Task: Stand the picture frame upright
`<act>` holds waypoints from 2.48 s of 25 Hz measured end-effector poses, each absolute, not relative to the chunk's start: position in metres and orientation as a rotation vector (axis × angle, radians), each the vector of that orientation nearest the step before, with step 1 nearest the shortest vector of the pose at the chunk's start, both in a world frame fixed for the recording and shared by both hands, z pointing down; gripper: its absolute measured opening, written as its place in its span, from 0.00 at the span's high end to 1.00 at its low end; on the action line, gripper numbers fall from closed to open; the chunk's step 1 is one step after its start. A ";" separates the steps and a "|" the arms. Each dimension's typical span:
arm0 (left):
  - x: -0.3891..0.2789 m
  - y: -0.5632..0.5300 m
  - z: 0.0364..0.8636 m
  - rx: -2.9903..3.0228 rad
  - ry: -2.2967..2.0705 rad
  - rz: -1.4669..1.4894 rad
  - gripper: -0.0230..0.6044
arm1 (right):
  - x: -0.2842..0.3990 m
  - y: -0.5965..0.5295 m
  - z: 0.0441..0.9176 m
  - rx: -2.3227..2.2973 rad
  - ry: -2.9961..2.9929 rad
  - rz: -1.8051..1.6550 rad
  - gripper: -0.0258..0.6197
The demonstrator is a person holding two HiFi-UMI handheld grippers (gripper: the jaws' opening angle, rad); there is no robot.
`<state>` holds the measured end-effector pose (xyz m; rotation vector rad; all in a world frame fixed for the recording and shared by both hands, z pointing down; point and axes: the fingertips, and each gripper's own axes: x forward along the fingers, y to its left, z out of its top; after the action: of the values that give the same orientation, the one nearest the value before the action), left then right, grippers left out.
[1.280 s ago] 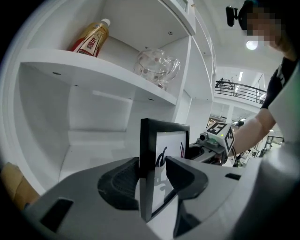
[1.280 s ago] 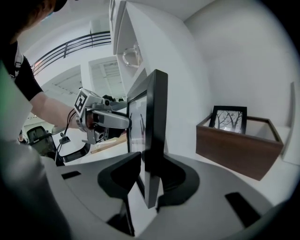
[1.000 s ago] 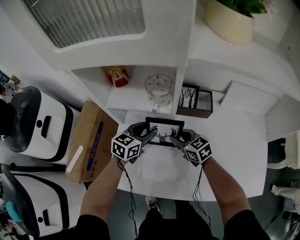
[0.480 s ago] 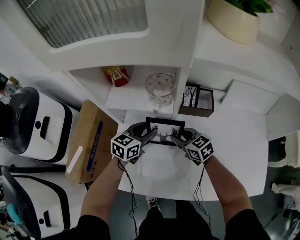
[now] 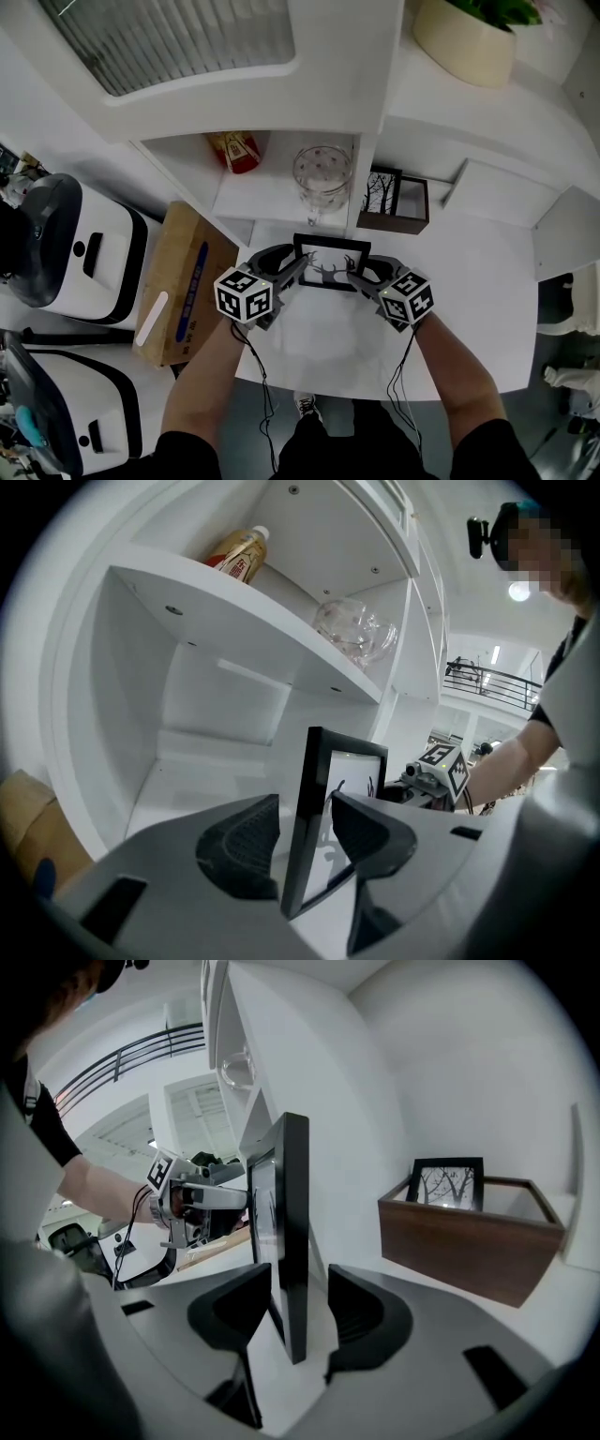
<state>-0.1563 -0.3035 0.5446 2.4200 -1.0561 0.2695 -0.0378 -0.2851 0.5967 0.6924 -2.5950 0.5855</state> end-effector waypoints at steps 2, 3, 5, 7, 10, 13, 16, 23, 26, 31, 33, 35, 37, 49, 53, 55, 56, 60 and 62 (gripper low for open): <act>-0.160 -0.302 0.543 2.417 -1.070 0.266 0.68 | -0.035 -0.285 0.595 0.700 -2.601 0.600 0.68; -0.162 -0.301 0.543 2.416 -1.076 0.263 0.68 | -0.033 -0.284 0.594 0.704 -2.604 0.605 0.68; -0.166 -0.299 0.542 2.411 -1.089 0.258 0.68 | -0.030 -0.283 0.592 0.714 -2.609 0.613 0.68; -0.172 -0.296 0.541 2.405 -1.101 0.255 0.68 | -0.026 -0.281 0.590 0.726 -2.614 0.619 0.68; -0.180 -0.289 0.540 2.398 -1.118 0.263 0.69 | -0.018 -0.277 0.587 0.749 -2.615 0.624 0.67; -0.188 -0.279 0.538 2.394 -1.131 0.263 0.75 | -0.008 -0.273 0.583 0.796 -2.615 0.634 0.68; -0.194 -0.266 0.534 2.389 -1.135 0.250 0.81 | 0.001 -0.266 0.575 0.855 -2.624 0.652 0.68; -0.201 -0.232 0.528 2.397 -1.146 0.289 0.96 | 0.012 -0.245 0.555 1.000 -2.632 0.651 0.89; -0.198 -0.214 0.525 2.429 -1.112 0.332 0.96 | 0.014 -0.236 0.548 1.075 -2.612 0.649 0.94; -0.195 -0.186 0.513 2.454 -1.089 0.333 0.96 | 0.008 -0.211 0.534 1.133 -2.607 0.650 0.95; -0.195 -0.177 0.507 2.453 -1.093 0.310 0.96 | 0.004 -0.201 0.526 1.149 -2.607 0.637 0.95; -0.196 -0.166 0.501 2.455 -1.097 0.299 0.96 | 0.000 -0.191 0.518 1.163 -2.610 0.631 0.95; -0.196 -0.153 0.494 2.465 -1.088 0.288 0.96 | -0.004 -0.179 0.510 1.181 -2.615 0.633 0.95; -0.193 -0.070 0.449 2.560 -1.064 0.267 0.96 | -0.021 -0.102 0.460 1.309 -2.649 0.617 0.96; -0.190 -0.044 0.438 2.605 -1.030 0.251 0.96 | -0.027 -0.069 0.450 1.340 -2.657 0.618 0.96; -0.190 -0.032 0.436 2.599 -1.018 0.235 0.96 | -0.031 -0.053 0.447 1.348 -2.656 0.611 0.96; -0.190 -0.026 0.435 2.594 -1.015 0.231 0.96 | -0.033 -0.045 0.445 1.349 -2.653 0.602 0.96; -0.184 -0.001 0.435 2.593 -0.995 0.217 0.96 | -0.043 -0.014 0.440 1.337 -2.648 0.588 0.96; -0.177 0.013 0.435 2.598 -0.986 0.217 0.96 | -0.045 -0.001 0.439 1.330 -2.648 0.585 0.96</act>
<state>-0.1769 0.0126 0.4347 2.5983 -0.9865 0.2174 -0.0448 -0.0011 0.4386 1.3303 -2.6479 0.5846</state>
